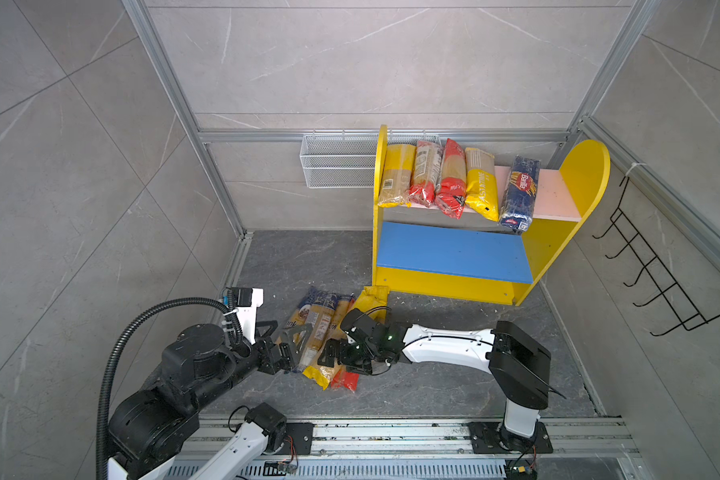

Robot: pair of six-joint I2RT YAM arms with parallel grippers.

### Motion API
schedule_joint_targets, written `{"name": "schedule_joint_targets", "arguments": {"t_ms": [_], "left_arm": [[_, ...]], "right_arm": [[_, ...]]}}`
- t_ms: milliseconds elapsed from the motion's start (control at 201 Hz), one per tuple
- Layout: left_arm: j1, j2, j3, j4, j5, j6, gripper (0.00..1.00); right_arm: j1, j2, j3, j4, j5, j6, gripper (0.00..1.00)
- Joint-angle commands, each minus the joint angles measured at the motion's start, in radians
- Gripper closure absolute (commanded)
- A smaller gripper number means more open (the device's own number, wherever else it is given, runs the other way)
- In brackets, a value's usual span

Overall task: Place and organize the pasta boxes and bags onto the shelf
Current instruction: 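Grasp the yellow-banded spaghetti bag on the floor with the right gripper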

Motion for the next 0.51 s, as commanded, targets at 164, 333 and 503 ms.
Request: {"name": "schedule_joint_targets", "arguments": {"t_ms": [164, 333, 503], "left_arm": [[0.006, 0.001, 0.077, -0.072, 0.043, 0.021, 0.0], [0.005, 0.005, 0.101, -0.114, 0.062, 0.039, 0.0], [0.005, 0.019, 0.12, -0.137, 0.08, 0.05, 0.0]], "right_arm": [[0.02, 0.052, -0.05, 0.135, 0.107, 0.079, 0.02], [0.033, 0.085, -0.079, 0.241, 0.168, 0.107, 0.02], [0.036, 0.124, -0.081, 0.314, 0.207, 0.131, 0.02]]}}
